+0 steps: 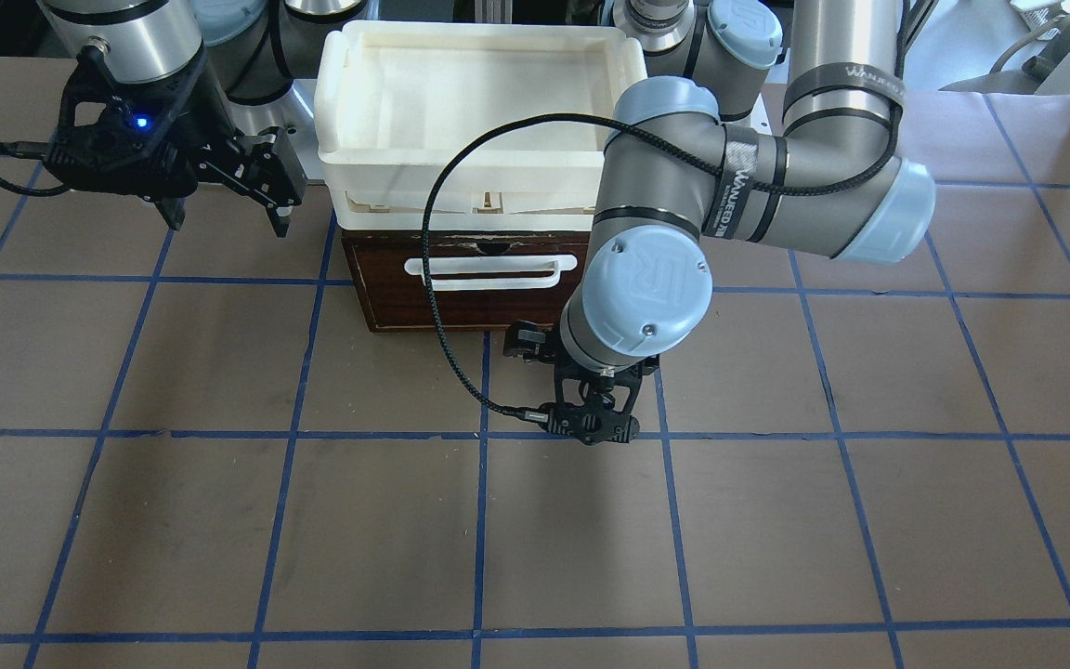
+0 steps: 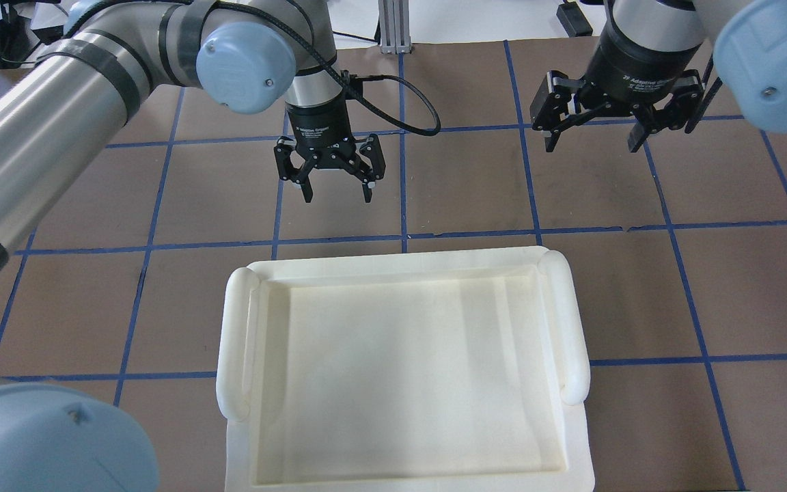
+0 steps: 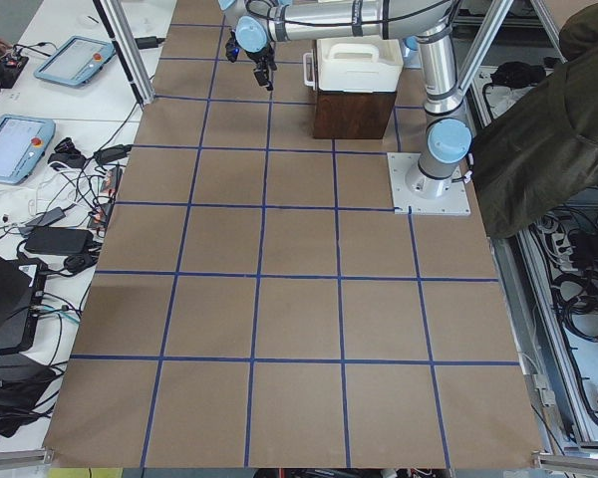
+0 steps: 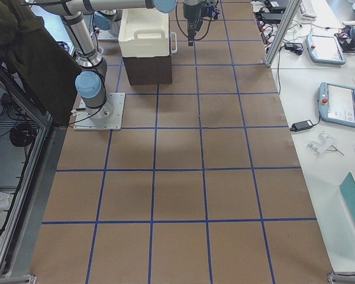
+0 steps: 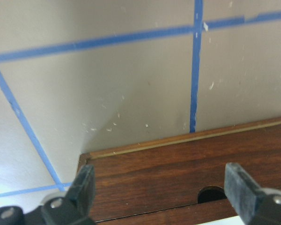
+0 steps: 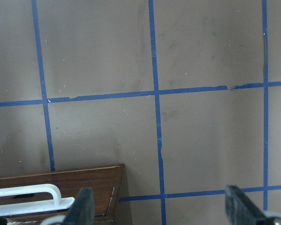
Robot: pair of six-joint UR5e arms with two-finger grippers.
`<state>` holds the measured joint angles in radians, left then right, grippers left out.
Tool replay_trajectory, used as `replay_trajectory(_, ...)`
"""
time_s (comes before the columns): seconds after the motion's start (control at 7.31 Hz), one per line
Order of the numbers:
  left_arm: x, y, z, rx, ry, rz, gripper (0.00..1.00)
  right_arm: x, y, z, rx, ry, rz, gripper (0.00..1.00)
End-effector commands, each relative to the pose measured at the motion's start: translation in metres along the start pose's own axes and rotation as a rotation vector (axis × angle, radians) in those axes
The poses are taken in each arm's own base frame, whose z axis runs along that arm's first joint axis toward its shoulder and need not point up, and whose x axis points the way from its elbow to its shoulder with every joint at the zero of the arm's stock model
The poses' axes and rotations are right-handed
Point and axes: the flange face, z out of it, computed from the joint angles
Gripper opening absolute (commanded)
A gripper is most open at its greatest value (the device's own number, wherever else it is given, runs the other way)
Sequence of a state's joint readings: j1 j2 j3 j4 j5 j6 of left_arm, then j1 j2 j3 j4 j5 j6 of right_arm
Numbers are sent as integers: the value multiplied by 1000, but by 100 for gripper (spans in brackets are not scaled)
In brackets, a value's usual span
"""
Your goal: Put scissors in drawer and close it
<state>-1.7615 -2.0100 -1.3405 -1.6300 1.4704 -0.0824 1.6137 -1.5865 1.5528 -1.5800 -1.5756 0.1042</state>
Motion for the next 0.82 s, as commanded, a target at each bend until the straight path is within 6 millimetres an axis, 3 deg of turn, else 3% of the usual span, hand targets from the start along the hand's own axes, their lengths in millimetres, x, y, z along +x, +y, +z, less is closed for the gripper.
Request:
replay_trajectory(0.0, -40, 6, -59, 196, 3, -43, 100, 0, 2, 0, 0, -3, 2, 100)
replay_trajectory(0.27, -55, 39, -112, 311, -4, -54, 100, 0, 2, 0, 0, -2, 0, 100)
replay_trajectory(0.41, -81, 55, -139, 360, -5, -70, 100, 0, 2, 0, 0, -2, 0, 100)
replay_trajectory(0.68, -82, 103, -176, 441, -3, -70, 100, 0, 2, 0, 0, -2, 0, 100)
